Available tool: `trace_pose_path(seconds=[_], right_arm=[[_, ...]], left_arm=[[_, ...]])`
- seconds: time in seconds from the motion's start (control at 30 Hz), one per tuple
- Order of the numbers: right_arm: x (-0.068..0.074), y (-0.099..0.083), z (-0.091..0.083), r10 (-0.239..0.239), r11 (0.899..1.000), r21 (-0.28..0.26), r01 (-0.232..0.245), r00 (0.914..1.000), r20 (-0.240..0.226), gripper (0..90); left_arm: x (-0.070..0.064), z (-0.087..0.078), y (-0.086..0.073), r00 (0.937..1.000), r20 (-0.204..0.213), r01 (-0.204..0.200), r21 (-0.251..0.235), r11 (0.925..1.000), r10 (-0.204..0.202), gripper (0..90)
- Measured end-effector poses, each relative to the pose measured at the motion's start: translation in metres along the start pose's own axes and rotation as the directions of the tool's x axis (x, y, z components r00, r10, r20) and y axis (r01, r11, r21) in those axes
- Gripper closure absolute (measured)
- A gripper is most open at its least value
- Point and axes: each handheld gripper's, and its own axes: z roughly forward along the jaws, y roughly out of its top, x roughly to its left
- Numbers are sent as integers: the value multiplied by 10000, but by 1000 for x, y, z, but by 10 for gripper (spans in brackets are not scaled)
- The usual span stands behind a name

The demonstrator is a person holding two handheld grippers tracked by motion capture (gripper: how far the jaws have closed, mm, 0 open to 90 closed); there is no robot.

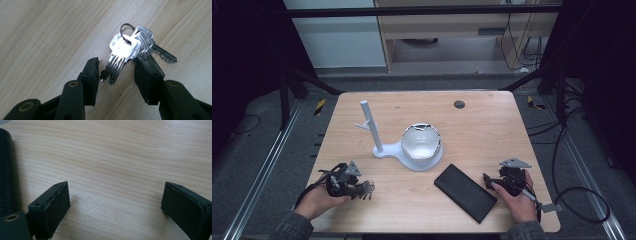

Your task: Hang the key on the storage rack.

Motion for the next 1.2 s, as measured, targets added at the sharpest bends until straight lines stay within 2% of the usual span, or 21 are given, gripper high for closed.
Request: trace_pose_path(seconds=[0.03, 0.17, 0.3, 0.4, 0.43, 0.6, 0.73, 0.93, 1.13, 1.2], right_arm=[[0, 0, 0, 4, 10000, 0, -4, 10000, 0, 84], [0, 0, 0, 0, 10000, 4, 0, 10000, -6, 82], [0, 0, 0, -25, 10000, 5, 25, 10000, -23, 80], [0, 0, 0, -26, 10000, 8, 26, 10000, -20, 79], [0, 0, 0, -16, 10000, 16, 16, 10000, -20, 78], [1, 0, 0, -24, 10000, 21, 24, 10000, -16, 78], [1, 0, 0, -63, 10000, 11, 63, 10000, -9, 77], [1, 0, 0, -65, 10000, 6, 65, 10000, -15, 74], [1, 0, 0, -76, 10000, 26, 76, 10000, -30, 71], [1, 0, 0, -83, 10000, 29, 83, 10000, -35, 69]], left_arm=[[0, 0, 0, 9999, 119, 101, -113, 9999, -100, 551], [-1, 1, 2, 9999, 152, -61, -66, 10000, 62, 561], [2, 4, 3, 9996, 118, 254, -9, 9997, -254, 578], [2, 5, 5, 9994, 189, 278, -33, 9996, -278, 587], [1, 5, 7, 9995, 259, 199, 37, 9998, -200, 631], [0, 5, 9, 9991, 318, 273, 86, 9996, -276, 743], [0, 6, 11, 9990, 315, 319, 94, 9994, -322, 785], [2, 6, 11, 9979, 286, 579, 153, 9982, -583, 834], [7, 4, 9, 9937, 273, 1083, 179, 9940, -1087, 865], [10, 5, 8, 9913, 390, 1250, 212, 9919, -1257, 873]])
